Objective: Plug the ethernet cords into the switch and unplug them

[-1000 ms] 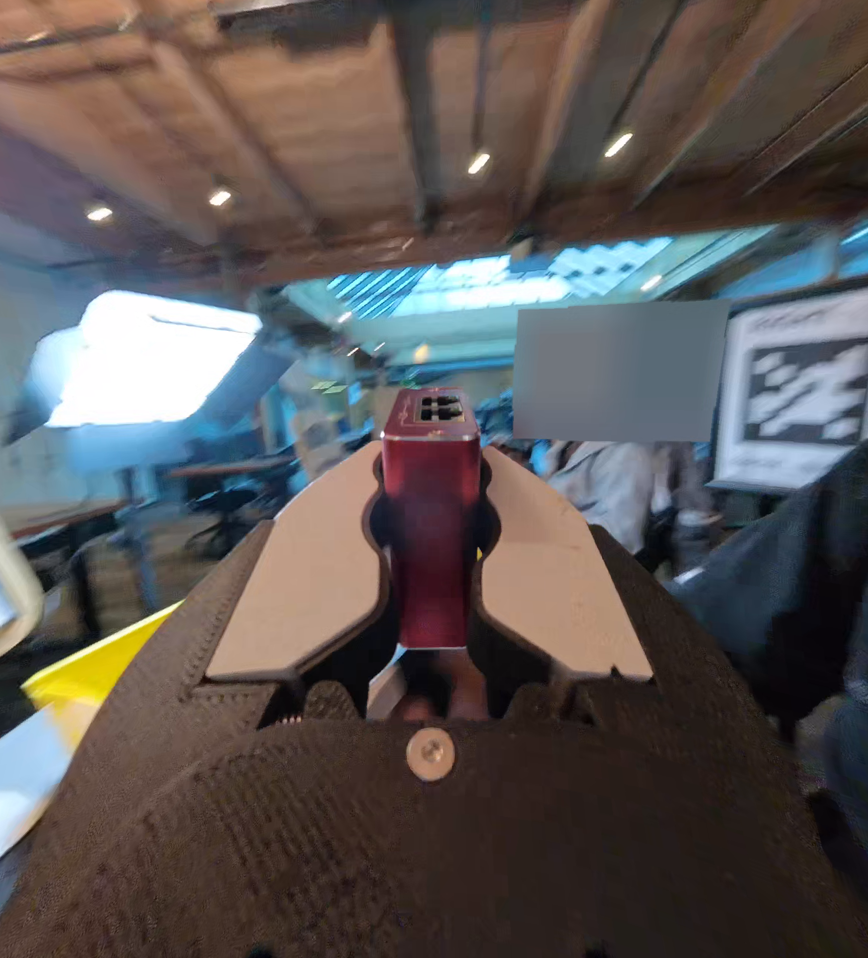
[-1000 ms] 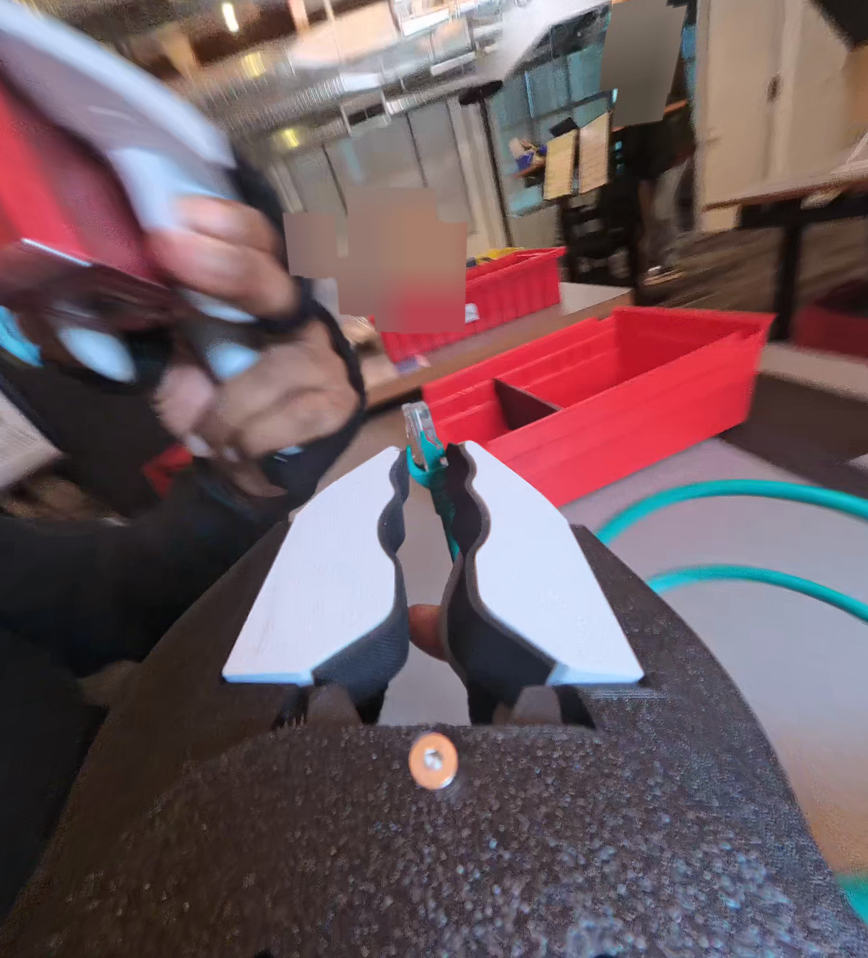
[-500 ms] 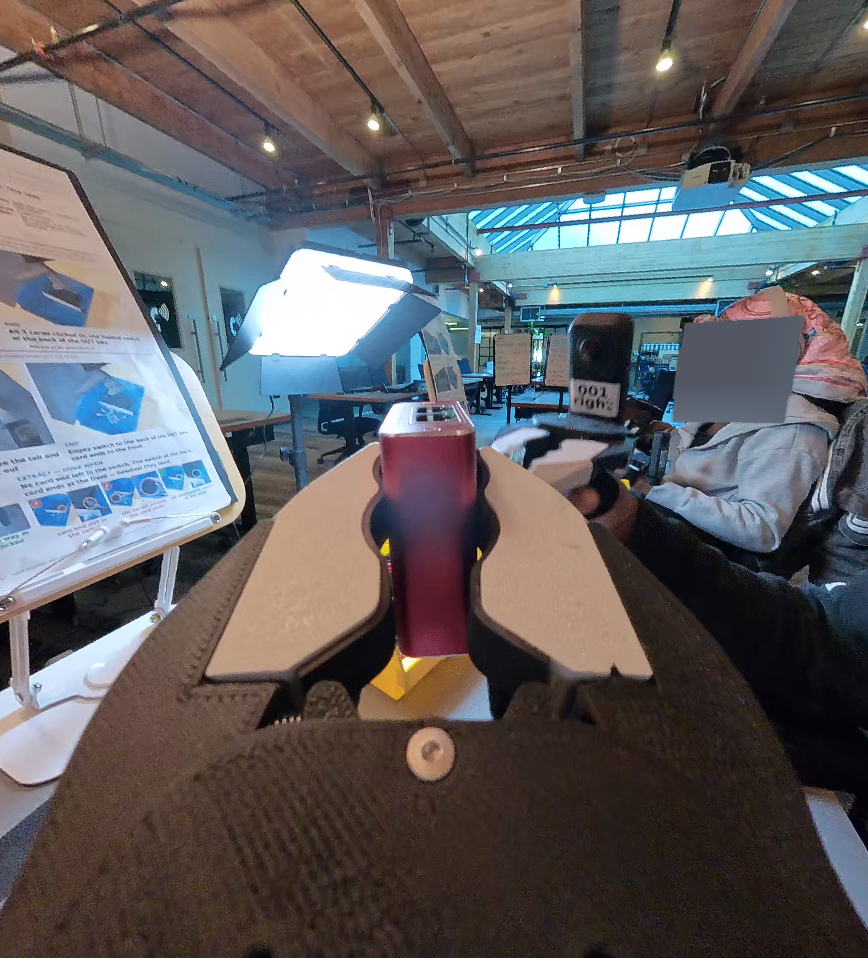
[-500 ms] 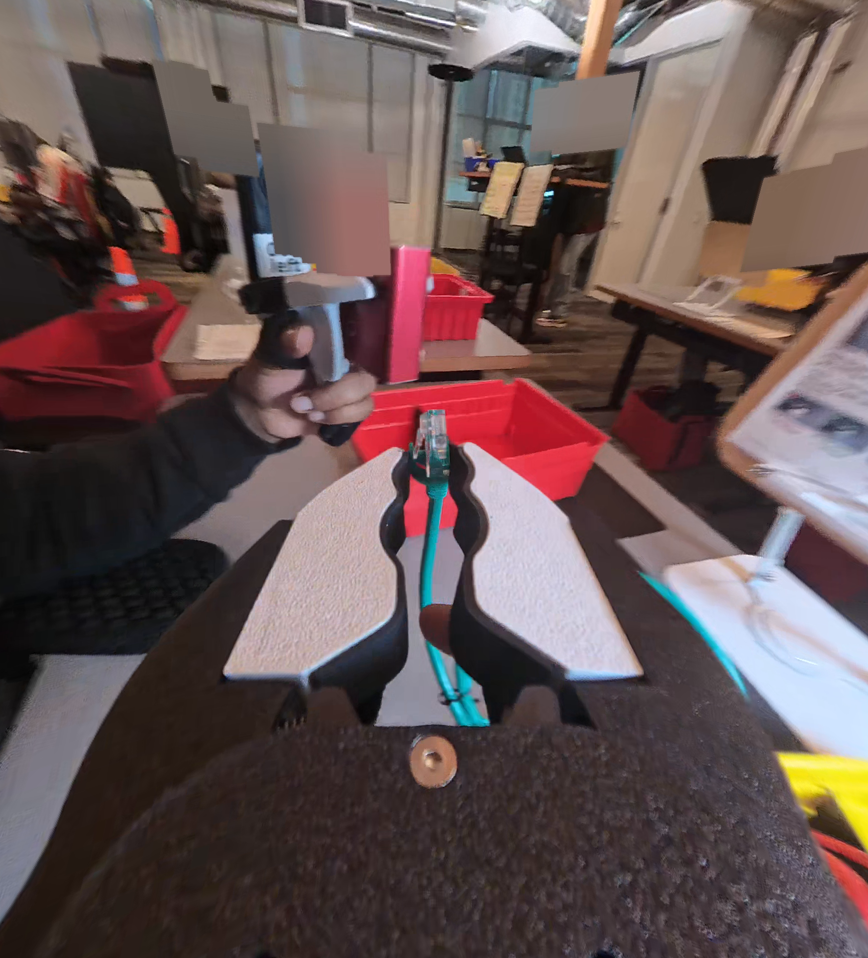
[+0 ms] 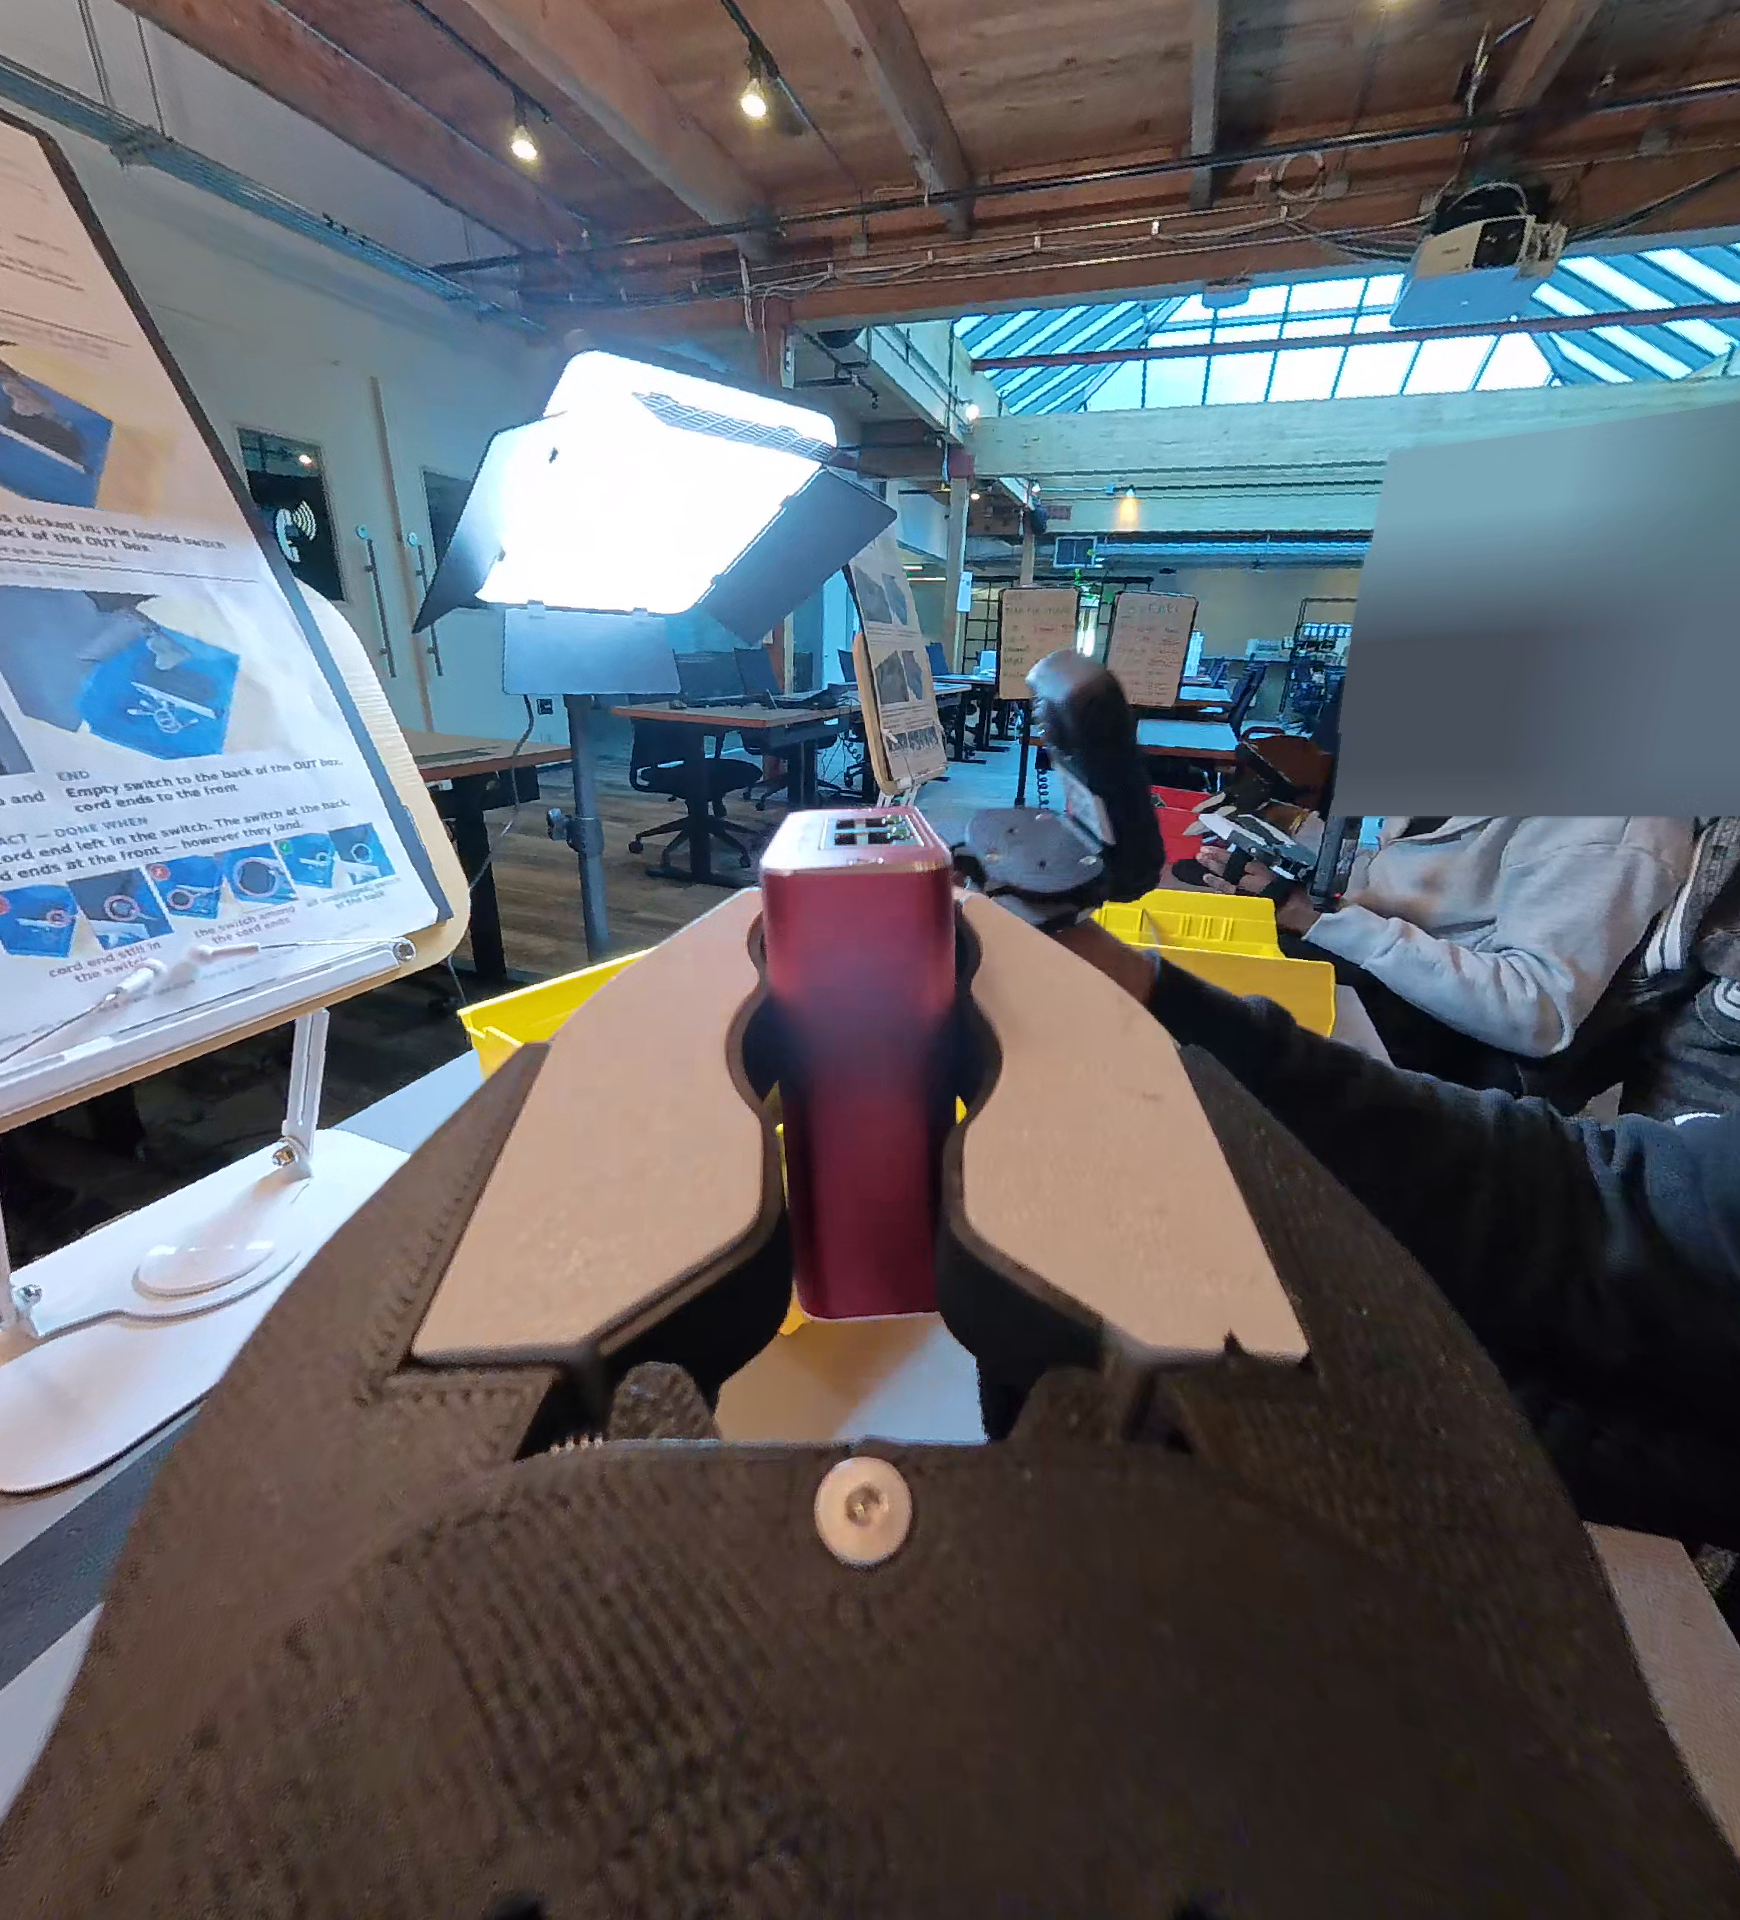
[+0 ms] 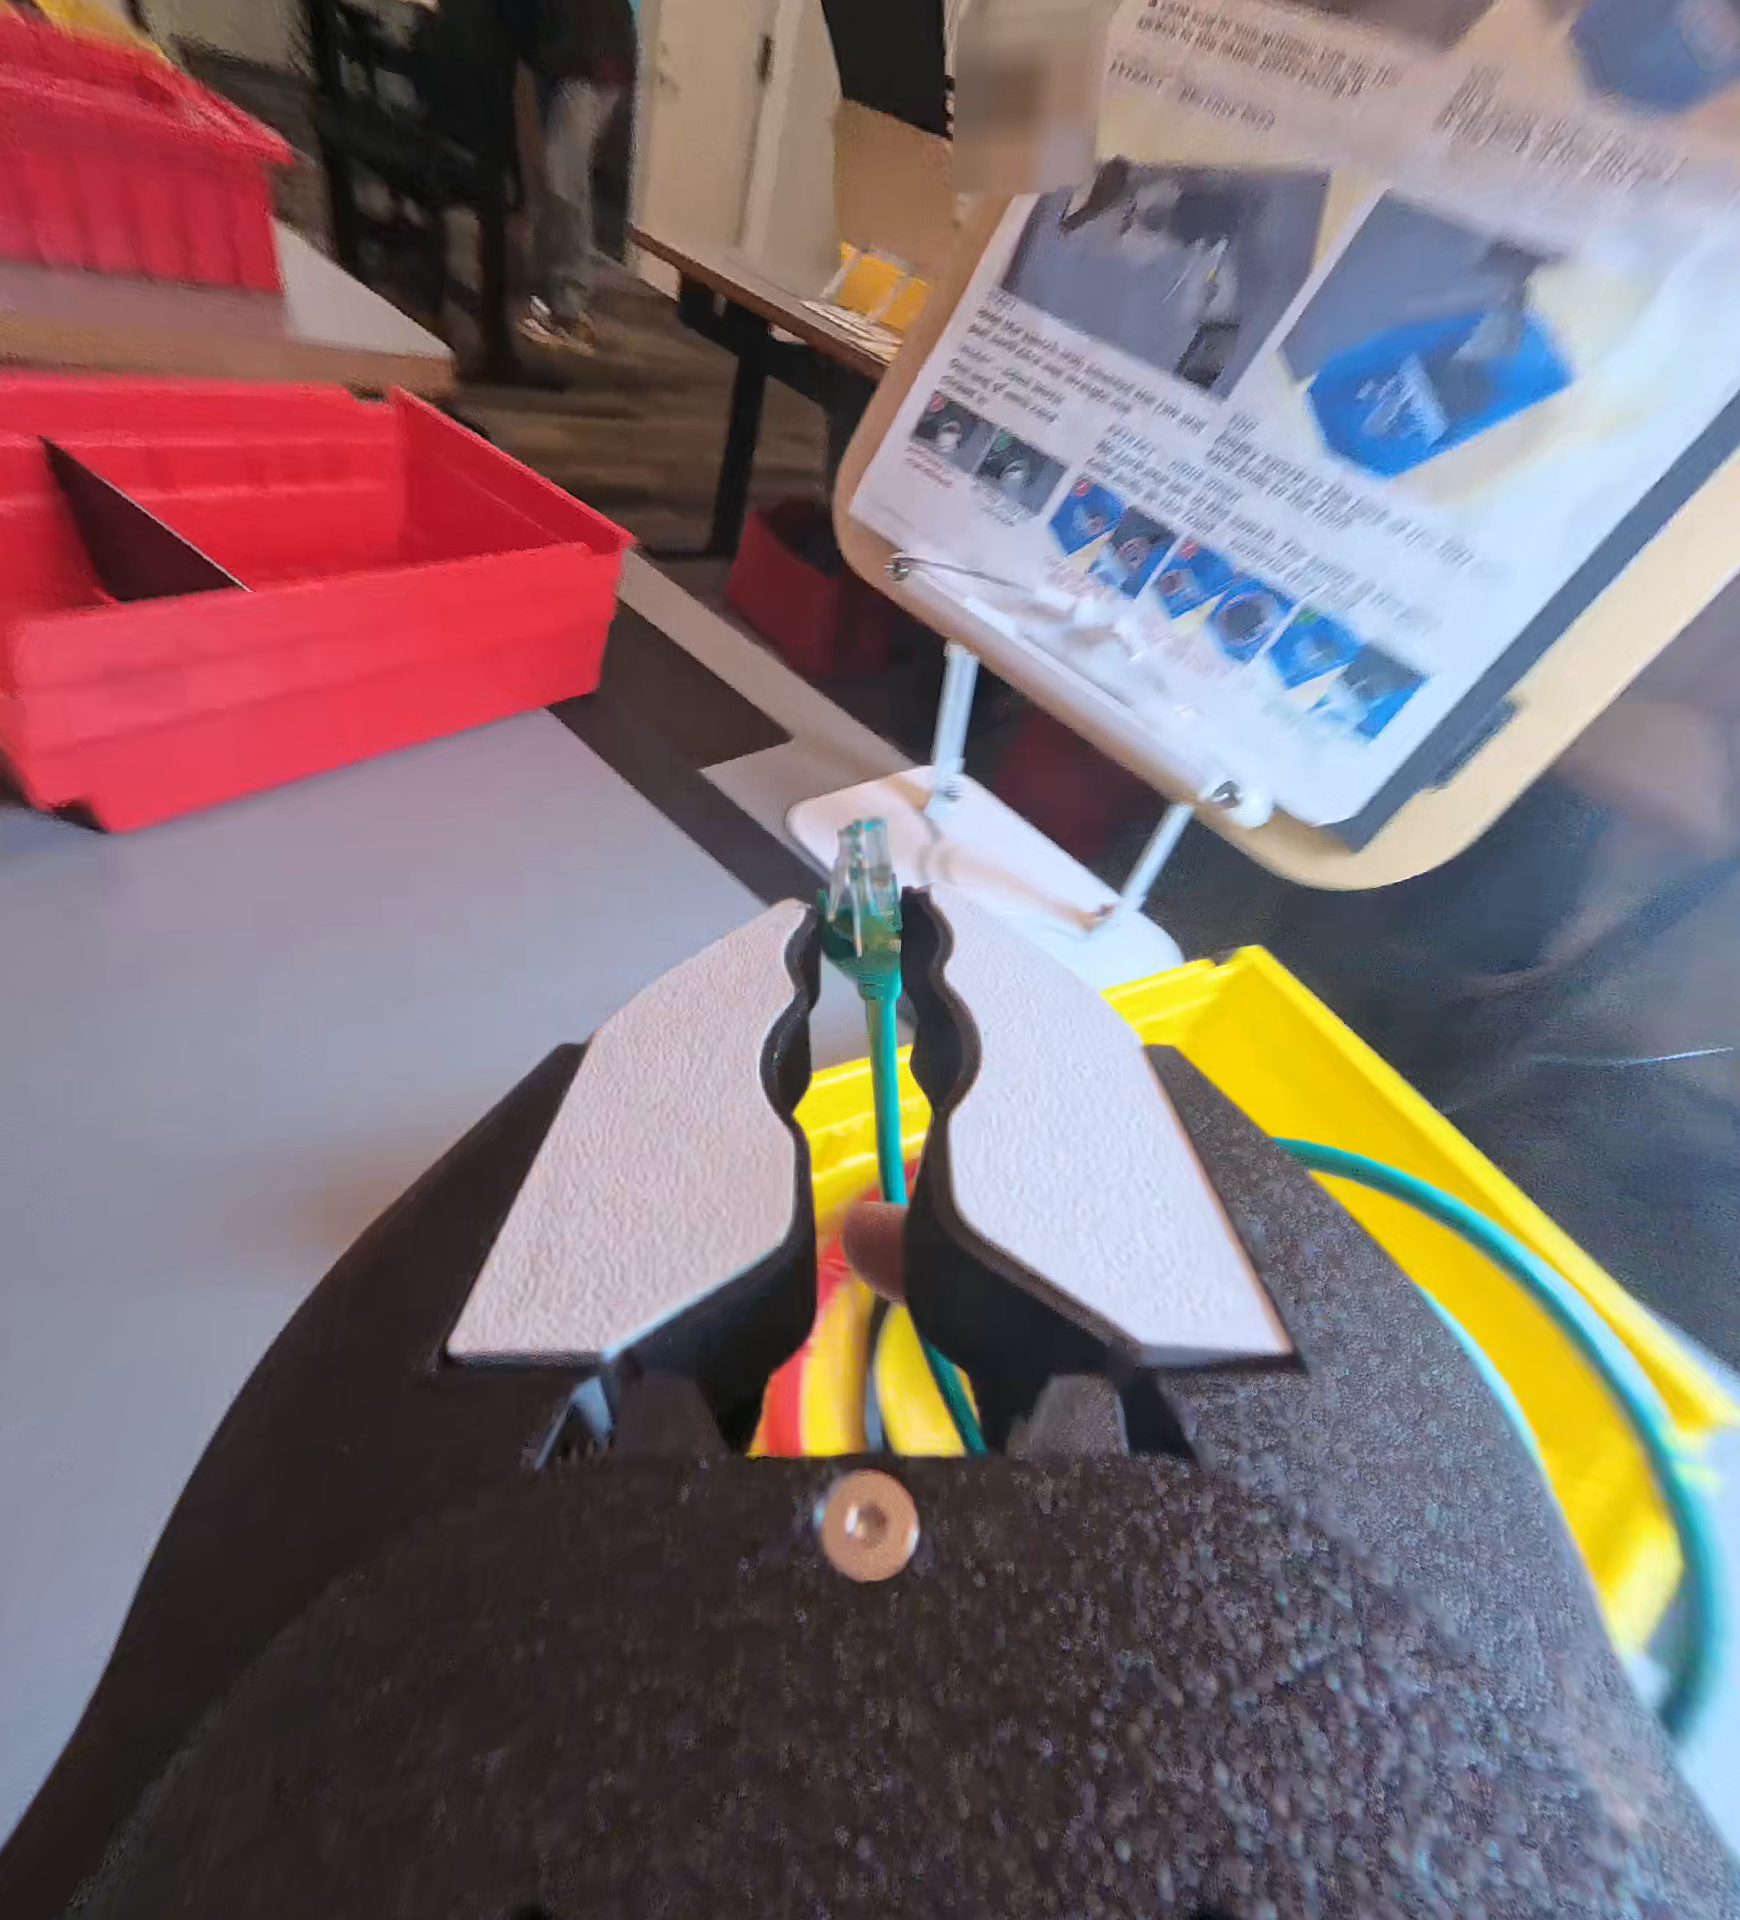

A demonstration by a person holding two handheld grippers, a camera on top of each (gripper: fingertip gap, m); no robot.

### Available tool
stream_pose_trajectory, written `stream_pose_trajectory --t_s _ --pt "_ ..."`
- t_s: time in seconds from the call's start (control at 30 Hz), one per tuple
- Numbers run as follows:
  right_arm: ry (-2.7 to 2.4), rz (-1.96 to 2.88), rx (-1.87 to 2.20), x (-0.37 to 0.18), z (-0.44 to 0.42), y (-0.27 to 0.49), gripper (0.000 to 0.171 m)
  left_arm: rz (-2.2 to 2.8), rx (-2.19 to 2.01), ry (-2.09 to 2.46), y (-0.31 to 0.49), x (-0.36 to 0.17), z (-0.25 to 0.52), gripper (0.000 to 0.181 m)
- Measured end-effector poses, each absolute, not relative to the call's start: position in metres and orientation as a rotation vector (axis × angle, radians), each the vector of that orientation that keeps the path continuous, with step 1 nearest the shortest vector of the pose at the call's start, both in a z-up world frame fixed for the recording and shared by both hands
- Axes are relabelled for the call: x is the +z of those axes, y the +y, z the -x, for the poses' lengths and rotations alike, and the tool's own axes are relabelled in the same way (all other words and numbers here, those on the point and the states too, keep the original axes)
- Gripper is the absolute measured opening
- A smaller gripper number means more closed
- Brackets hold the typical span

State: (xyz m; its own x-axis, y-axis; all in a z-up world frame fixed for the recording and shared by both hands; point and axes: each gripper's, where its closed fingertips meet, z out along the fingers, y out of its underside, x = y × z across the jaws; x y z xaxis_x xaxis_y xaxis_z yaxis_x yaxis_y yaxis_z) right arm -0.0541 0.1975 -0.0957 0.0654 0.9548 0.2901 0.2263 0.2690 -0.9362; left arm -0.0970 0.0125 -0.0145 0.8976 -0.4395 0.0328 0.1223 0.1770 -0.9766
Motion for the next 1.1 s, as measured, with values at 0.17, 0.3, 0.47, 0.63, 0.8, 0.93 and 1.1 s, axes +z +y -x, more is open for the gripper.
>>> stream_pose_trajectory --t_s 0.17,0.3,0.47,0.63,0.8,0.93,1.1 --pt "-1.367 1.421 1.085 -0.123 0.058 0.21 0.014 1.354 -0.396 0.286 0.013 -0.017 0.098 0.029" --pt "-1.32 1.564 0.985 -0.146 0.046 0.242 0.017 1.409 -0.424 0.265 0.023 -0.033 0.1 0.029" --pt "-1.281 1.531 0.857 -0.127 0.033 0.254 0.035 1.457 -0.506 0.255 0.035 -0.056 0.097 0.029" --pt "-1.413 1.213 0.985 -0.07 0.033 0.186 0.039 1.51 -0.509 0.302 0.044 -0.077 0.09 0.029" --pt "-1.771 0.854 0.934 -0.075 0.04 0.09 0.042 1.591 -0.538 0.343 0.05 -0.094 0.076 0.029" --pt "-1.889 0.725 0.74 -0.102 0.059 0.057 0.063 1.601 -0.723 0.314 0.048 -0.096 0.065 0.029" --pt "-1.854 0.609 0.467 -0.115 0.081 0.046 0.075 1.52 -0.882 0.252 0.045 -0.085 0.062 0.028"
